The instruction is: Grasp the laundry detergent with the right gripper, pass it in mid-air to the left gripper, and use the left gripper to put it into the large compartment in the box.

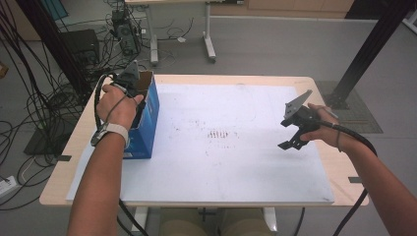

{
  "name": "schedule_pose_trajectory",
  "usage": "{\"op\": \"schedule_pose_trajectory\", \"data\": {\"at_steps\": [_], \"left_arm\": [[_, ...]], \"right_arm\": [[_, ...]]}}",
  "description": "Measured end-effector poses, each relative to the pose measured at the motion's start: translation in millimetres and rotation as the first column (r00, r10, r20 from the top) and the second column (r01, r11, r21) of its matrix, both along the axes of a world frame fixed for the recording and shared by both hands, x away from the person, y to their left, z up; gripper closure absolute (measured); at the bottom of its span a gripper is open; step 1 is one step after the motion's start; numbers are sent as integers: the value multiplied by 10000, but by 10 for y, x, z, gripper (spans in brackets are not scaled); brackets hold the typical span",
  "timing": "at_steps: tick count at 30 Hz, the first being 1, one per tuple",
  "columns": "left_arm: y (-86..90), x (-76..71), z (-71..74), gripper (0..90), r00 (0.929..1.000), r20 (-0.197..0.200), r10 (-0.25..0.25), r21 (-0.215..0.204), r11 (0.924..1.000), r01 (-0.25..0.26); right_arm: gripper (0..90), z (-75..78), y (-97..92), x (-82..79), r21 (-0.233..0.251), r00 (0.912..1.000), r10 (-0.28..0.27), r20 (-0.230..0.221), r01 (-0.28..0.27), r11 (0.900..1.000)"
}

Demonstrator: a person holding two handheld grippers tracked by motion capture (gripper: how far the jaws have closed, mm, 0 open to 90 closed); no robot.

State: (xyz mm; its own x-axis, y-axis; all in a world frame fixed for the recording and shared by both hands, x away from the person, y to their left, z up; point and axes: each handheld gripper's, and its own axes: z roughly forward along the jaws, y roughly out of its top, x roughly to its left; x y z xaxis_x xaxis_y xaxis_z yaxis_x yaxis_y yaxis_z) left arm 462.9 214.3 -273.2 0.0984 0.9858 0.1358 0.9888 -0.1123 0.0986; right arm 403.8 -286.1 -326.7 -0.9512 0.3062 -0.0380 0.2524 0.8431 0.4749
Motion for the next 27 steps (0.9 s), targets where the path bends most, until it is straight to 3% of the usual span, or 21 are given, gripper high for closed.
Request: {"op": "schedule_pose_trajectory", "data": {"at_steps": [27], "left_arm": [[6, 6, -3, 368, 10000, -30, 0, 10, 10000, 0]], "right_arm": [[110, 22, 9, 0, -18, 10000, -23, 34, 23, 10000]]}}
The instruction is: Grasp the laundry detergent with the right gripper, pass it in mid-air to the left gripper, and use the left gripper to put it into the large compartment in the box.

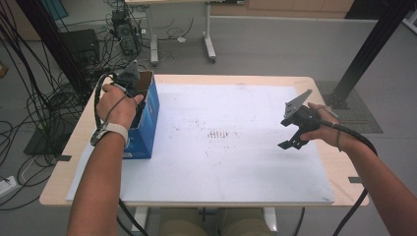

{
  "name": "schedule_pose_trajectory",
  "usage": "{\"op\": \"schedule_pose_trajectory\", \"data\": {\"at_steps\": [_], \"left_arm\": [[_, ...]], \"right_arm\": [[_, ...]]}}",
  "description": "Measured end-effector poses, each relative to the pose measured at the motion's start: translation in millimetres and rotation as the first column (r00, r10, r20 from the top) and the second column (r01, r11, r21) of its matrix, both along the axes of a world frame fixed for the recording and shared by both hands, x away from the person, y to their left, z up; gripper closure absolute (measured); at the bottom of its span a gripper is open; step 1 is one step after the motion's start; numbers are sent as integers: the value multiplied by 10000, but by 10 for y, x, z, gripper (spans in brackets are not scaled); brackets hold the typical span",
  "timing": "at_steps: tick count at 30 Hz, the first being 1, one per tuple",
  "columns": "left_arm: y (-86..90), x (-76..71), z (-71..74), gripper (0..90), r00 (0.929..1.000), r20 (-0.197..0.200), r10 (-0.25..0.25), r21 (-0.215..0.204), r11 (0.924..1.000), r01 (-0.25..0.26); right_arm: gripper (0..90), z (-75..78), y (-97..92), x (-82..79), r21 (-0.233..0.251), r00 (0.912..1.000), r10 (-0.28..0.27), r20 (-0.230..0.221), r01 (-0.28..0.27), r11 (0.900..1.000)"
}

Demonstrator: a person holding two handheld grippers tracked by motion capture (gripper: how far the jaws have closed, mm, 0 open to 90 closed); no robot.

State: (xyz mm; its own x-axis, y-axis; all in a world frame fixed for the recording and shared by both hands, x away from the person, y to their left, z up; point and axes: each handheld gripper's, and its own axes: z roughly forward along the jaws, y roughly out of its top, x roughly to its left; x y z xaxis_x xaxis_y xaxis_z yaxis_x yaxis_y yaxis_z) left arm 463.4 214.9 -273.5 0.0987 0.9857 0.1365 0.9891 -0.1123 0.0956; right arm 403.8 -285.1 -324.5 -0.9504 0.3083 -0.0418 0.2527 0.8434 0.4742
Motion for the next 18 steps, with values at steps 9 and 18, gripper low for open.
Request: {"op": "schedule_pose_trajectory", "data": {"at_steps": [9, 18], "left_arm": [[-13, -1, -1, 367, 10000, -25, -33, 48, 10000, 33], [-10, -7, 0, 367, 10000, -22, -46, 50, 10000, 46]], "right_arm": [[109, -16, 14, 5, 12, 10000, 50, -5, -50, 10000], [110, -11, 29, 10, 44, 10000, 41, 20, -41, 10000]]}}
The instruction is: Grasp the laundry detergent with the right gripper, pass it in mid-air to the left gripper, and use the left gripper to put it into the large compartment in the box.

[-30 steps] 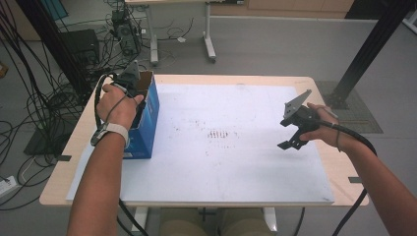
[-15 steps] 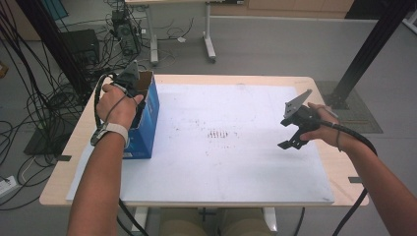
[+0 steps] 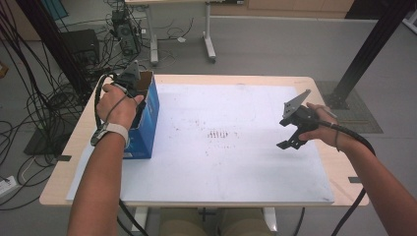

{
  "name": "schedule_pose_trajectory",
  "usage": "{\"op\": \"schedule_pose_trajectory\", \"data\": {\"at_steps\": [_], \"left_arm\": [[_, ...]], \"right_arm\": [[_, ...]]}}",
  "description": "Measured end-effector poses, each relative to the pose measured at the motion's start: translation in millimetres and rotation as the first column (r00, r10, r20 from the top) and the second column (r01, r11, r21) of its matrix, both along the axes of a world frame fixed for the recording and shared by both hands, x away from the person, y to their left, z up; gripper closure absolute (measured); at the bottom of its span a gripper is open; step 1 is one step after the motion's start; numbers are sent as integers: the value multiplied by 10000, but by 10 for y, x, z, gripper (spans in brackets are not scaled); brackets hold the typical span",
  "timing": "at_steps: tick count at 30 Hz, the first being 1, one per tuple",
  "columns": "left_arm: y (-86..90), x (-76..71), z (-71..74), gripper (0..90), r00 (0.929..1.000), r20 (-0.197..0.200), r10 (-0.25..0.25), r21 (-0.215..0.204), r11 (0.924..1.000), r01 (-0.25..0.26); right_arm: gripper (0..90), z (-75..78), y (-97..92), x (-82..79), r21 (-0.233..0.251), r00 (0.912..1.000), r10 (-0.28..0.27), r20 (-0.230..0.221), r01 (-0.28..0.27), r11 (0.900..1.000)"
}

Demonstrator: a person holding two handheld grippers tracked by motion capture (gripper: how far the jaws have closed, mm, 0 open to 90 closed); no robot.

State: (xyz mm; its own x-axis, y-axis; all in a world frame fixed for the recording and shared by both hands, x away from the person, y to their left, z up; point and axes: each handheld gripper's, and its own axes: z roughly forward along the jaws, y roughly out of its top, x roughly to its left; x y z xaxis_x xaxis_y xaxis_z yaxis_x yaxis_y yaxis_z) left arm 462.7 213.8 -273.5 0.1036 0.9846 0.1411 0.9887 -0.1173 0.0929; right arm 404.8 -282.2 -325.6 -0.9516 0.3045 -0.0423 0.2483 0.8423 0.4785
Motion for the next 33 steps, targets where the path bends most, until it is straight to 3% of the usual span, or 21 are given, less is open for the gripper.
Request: {"op": "schedule_pose_trajectory", "data": {"at_steps": [33], "left_arm": [[-25, -10, 6, 370, 10000, 32, -47, 68, 10000, 47]], "right_arm": [[109, 12, -44, -26, 29, 10000, -73, 24, 72, 10000]]}}
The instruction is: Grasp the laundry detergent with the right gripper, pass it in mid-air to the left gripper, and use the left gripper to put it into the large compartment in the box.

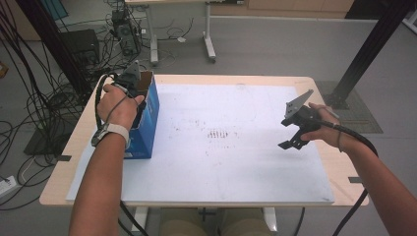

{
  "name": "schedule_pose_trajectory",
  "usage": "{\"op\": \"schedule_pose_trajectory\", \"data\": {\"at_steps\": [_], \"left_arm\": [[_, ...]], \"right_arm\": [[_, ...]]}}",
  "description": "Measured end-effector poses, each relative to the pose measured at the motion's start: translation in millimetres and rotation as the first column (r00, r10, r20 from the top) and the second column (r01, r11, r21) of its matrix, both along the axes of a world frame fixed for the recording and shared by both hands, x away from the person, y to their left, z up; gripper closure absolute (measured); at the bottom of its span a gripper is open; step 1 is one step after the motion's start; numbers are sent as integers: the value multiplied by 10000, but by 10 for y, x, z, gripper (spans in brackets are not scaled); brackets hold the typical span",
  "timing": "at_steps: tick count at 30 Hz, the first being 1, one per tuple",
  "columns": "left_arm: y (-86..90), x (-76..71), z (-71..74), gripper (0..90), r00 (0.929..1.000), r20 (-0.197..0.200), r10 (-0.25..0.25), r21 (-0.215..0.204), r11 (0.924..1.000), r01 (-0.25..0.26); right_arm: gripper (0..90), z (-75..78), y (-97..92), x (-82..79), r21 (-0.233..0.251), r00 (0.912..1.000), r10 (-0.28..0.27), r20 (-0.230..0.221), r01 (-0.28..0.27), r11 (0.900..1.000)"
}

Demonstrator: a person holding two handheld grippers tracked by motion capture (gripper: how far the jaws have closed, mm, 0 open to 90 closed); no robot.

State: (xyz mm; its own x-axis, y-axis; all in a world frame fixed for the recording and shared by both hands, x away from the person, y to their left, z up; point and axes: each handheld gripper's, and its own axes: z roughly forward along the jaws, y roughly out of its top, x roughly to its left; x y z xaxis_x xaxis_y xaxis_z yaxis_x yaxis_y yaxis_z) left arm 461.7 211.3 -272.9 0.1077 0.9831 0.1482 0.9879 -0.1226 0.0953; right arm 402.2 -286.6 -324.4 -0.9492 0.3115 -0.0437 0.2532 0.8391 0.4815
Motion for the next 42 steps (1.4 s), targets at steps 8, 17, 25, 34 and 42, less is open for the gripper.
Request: {"op": "schedule_pose_trajectory", "data": {"at_steps": [8, 17, 25, 34, 42], "left_arm": [[0, 3, 1, 370, 10000, 12, -38, -1, 10000, 38], [-2, 10, 1, 370, 10000, -19, -80, 6, 10000, 80], [-6, 6, -7, 365, 9995, 76, -304, 83, 9995, 303], [11, -14, 72, 262, 9977, 272, -617, 178, 9980, 612], [48, -50, 184, 235, 9961, 363, -810, -68, 9967, 813]], "right_arm": [[109, 1, -4, -1, 4, 10000, 4, 10, -4, 10000], [109, 0, -2, -7, -1, 10000, 27, -16, -27, 10000], [109, -11, -7, -20, -5, 10000, -14, -78, 14, 10000], [107, 0, 4, -36, 2, 10000, 55, -35, -55, 10000], [107, 13, 20, -52, -36, 10000, 86, -15, -86, 10000]]}}
